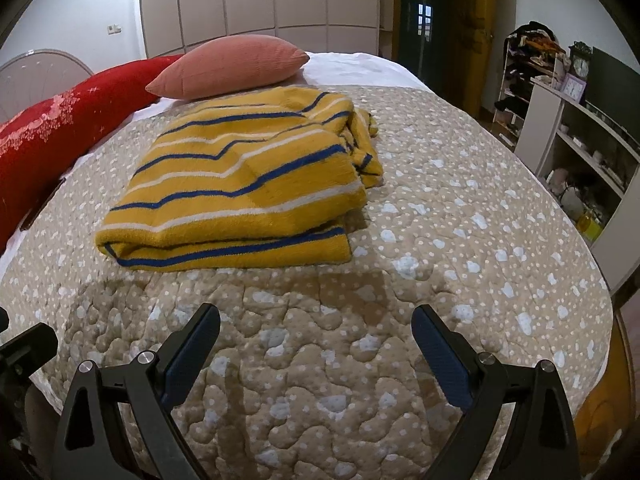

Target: Fold small clothes

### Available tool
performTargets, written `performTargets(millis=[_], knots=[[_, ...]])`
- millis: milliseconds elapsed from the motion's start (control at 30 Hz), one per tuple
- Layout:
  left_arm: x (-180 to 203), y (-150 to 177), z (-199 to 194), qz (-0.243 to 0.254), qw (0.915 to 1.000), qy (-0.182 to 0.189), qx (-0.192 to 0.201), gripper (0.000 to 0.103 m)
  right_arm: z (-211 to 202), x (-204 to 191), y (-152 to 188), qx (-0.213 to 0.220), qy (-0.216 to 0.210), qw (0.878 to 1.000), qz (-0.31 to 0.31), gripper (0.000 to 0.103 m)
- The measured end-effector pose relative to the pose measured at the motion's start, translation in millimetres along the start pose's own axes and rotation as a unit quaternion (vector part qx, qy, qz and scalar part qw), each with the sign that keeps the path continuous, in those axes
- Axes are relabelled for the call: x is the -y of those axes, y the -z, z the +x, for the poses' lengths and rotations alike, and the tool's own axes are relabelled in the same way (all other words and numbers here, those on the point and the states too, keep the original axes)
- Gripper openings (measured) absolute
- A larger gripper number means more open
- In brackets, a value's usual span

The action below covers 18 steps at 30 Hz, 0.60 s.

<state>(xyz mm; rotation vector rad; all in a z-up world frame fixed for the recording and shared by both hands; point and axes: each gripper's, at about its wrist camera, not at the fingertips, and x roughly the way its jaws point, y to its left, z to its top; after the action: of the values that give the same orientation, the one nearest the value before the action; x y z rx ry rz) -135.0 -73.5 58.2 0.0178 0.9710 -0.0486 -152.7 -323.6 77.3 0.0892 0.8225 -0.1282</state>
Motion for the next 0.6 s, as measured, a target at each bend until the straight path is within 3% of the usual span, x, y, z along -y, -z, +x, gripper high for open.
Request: performTargets(millis=[167, 433, 600], knots=[[-0.5, 1.1, 0.0, -0.002, 1.0, 0.0, -0.002, 0.103, -1.5, -3.2, 1.0, 0.0, 0.003, 1.0, -0.004, 0.099], [4.3, 4.5, 4.8, 0.011, 0.9994, -0.029, -0.016, 0.103, -2.8, -4.1, 2.2, 0.002, 0.018, 1.0, -0.01, 0.099], [6.9, 7.6, 7.5, 0.016, 0.9993, -0.02, -0.027, 0.103, -3.3, -2.3, 3.0, 0.0, 0.022, 1.0, -0.009, 0.099]])
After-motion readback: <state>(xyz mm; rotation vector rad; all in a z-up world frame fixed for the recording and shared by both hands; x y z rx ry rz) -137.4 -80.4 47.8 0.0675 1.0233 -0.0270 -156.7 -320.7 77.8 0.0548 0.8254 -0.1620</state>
